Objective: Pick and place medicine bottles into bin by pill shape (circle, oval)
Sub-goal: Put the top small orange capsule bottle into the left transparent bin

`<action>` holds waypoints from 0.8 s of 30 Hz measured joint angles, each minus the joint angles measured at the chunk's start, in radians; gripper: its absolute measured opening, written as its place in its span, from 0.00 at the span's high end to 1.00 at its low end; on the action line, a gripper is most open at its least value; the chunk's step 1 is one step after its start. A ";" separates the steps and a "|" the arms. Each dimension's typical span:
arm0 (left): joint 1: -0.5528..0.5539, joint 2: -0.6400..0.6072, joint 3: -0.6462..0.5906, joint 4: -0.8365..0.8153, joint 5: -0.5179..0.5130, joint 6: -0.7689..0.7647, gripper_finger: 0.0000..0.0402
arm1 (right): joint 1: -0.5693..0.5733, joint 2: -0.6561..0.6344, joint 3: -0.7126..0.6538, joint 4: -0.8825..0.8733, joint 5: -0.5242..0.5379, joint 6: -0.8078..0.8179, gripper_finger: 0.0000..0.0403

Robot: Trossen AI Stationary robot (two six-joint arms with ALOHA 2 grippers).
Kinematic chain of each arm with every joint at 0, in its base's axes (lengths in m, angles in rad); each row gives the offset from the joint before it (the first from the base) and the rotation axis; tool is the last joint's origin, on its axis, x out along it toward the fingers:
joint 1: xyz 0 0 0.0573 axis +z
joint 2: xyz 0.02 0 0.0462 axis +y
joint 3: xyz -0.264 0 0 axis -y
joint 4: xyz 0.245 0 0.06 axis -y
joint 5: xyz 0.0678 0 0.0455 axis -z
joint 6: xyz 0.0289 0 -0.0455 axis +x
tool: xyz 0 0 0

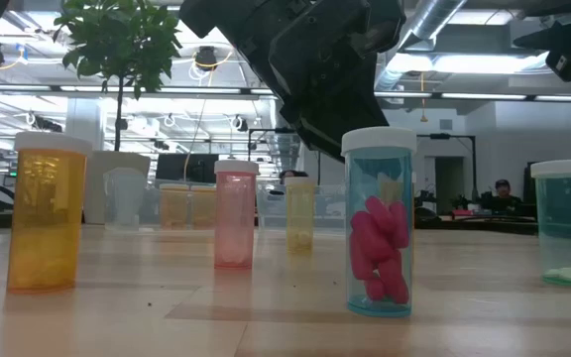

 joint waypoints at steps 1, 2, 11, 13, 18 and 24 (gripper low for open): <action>0.000 0.000 0.000 0.000 0.000 0.000 0.51 | 0.000 0.000 0.000 0.000 0.000 0.000 0.53; 0.000 0.000 0.000 0.000 0.000 0.000 0.49 | 0.000 0.000 0.000 0.000 0.000 0.000 0.53; -0.001 0.000 0.000 0.009 -0.006 0.024 0.42 | 0.000 0.000 0.000 0.000 0.000 0.000 0.53; -0.001 0.000 0.000 0.009 -0.006 0.025 0.43 | 0.000 0.000 0.000 0.000 0.000 0.000 0.53; -0.001 0.000 0.000 0.010 -0.006 0.029 0.44 | 0.000 0.000 0.000 0.000 0.000 0.000 0.53; -0.002 0.033 0.003 0.031 0.022 0.028 0.44 | 0.000 0.000 0.000 -0.001 0.000 0.000 0.53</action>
